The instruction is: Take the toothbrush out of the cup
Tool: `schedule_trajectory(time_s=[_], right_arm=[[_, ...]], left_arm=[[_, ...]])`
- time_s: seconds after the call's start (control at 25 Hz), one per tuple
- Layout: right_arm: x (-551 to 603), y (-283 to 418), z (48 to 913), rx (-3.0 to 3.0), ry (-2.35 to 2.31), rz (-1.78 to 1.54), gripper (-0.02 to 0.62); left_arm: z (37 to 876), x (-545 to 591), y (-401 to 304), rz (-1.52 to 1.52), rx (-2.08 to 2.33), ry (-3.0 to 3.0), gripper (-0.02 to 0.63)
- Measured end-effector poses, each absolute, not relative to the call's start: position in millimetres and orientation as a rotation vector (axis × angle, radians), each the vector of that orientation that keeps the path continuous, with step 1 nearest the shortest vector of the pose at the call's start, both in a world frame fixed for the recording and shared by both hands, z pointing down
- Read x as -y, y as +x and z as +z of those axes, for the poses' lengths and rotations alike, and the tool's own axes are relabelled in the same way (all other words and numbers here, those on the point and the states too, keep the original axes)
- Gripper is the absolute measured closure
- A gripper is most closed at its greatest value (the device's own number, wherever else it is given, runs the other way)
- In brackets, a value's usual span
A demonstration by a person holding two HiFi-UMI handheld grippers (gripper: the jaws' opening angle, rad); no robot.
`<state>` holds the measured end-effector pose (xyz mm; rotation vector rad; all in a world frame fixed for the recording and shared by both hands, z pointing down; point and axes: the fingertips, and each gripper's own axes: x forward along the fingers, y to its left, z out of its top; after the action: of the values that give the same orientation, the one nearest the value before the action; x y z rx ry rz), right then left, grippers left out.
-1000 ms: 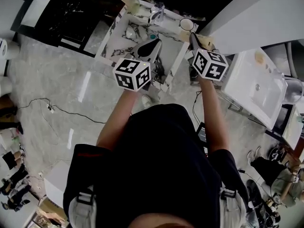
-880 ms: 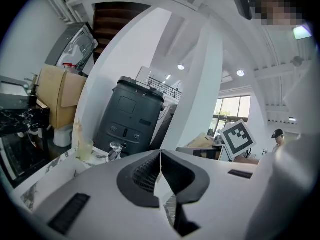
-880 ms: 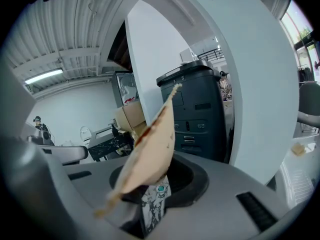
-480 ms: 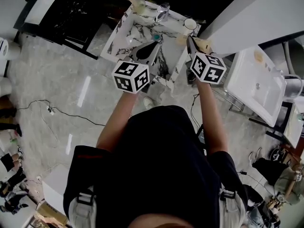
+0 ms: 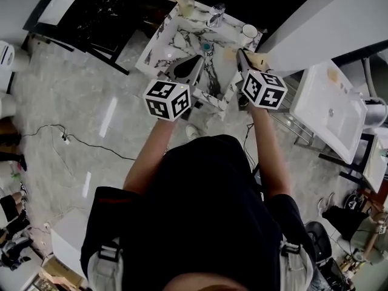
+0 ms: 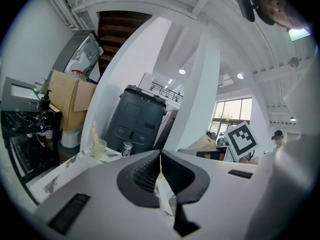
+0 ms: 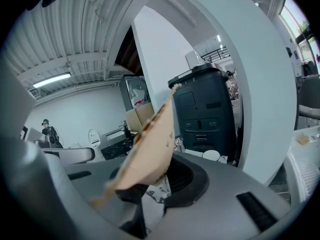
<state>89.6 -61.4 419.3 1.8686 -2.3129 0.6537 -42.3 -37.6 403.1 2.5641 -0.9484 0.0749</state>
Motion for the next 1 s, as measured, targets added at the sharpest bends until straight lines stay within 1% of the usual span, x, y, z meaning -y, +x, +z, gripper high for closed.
schedule_trajectory(time_s=[0.4,1.0], right_arm=[[72.8,85.2,408.6,2.370,1.842,0.671,0.528],[123.6,111.6,389.0,2.453,1.803,0.681,0.528]], left_arm=[[394.6,51.3,-48.3,0.038,1.007,2.553,0.589],[382.2,98.6,-7.7,0.058,1.041,2.559,0.589]])
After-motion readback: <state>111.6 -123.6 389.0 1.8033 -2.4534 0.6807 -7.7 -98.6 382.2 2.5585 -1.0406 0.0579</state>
